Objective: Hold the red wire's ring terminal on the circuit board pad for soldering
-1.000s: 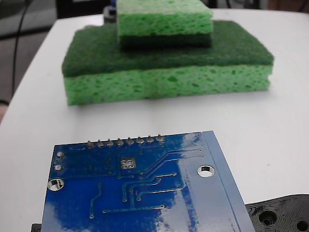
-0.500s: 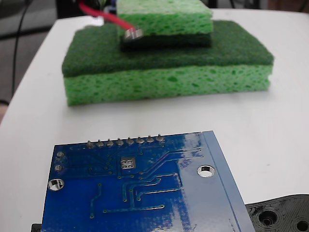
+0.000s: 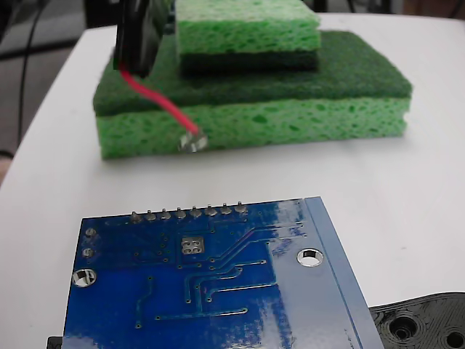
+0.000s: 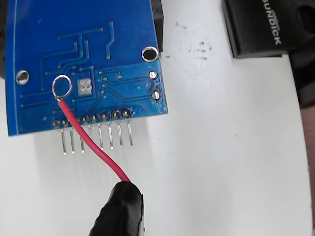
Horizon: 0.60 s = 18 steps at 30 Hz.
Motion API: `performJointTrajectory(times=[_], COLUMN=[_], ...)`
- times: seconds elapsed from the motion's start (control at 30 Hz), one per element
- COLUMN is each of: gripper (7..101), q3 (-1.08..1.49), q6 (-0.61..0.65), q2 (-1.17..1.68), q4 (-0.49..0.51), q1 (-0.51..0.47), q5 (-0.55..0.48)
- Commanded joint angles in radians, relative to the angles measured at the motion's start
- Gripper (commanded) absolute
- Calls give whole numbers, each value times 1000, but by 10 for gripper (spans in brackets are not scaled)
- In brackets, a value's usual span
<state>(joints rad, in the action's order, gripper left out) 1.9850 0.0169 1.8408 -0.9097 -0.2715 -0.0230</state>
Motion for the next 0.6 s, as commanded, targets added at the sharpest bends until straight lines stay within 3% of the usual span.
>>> performJointTrajectory(times=[0.03, 0.6], gripper=[1003, 1003], q3=[-8, -66], q6=[-2, -3], q2=[-6, -77], q4=[9, -11], q1=[0, 15], q5=[17, 40])
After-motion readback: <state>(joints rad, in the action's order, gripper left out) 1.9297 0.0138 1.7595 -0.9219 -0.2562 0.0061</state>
